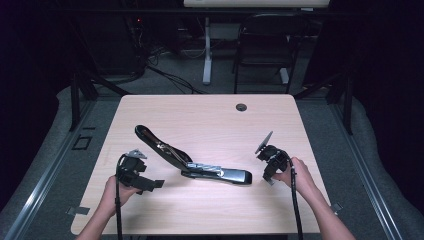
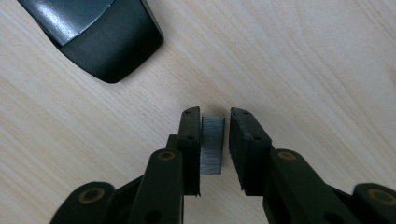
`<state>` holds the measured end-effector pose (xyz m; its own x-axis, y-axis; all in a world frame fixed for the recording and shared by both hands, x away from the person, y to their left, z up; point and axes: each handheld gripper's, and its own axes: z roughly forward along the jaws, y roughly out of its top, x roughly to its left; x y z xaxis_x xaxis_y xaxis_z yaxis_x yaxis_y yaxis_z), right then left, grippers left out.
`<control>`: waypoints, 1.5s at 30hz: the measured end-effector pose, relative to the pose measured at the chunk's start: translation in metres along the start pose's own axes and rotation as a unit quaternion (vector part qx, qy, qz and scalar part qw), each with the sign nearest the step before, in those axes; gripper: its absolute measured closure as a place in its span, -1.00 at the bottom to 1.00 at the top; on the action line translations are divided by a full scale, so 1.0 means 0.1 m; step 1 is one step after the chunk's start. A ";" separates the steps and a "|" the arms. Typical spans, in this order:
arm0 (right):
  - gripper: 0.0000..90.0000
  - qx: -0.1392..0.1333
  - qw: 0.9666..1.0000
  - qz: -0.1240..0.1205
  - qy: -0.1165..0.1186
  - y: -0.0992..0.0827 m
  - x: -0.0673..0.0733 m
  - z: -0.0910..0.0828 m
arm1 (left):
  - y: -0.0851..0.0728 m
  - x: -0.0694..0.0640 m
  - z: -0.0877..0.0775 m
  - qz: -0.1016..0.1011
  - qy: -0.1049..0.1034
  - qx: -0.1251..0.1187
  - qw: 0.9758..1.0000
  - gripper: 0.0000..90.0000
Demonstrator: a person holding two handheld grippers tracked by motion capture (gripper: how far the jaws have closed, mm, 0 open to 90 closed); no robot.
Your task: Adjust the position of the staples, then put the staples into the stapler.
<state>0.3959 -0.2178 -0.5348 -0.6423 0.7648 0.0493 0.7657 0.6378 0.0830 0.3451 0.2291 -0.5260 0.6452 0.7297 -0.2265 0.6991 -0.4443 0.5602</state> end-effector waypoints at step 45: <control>0.74 -0.011 1.000 -0.012 0.009 0.00 0.02 -0.09 | 0.01 0.02 0.00 -0.006 -0.003 -0.003 1.000 -1.00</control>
<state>0.3945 -0.2169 -0.5258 -0.6611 0.7475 0.0646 0.7494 0.6537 0.1058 0.3468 0.2299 -0.5263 0.6387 0.7318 -0.2378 0.7049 -0.4327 0.5620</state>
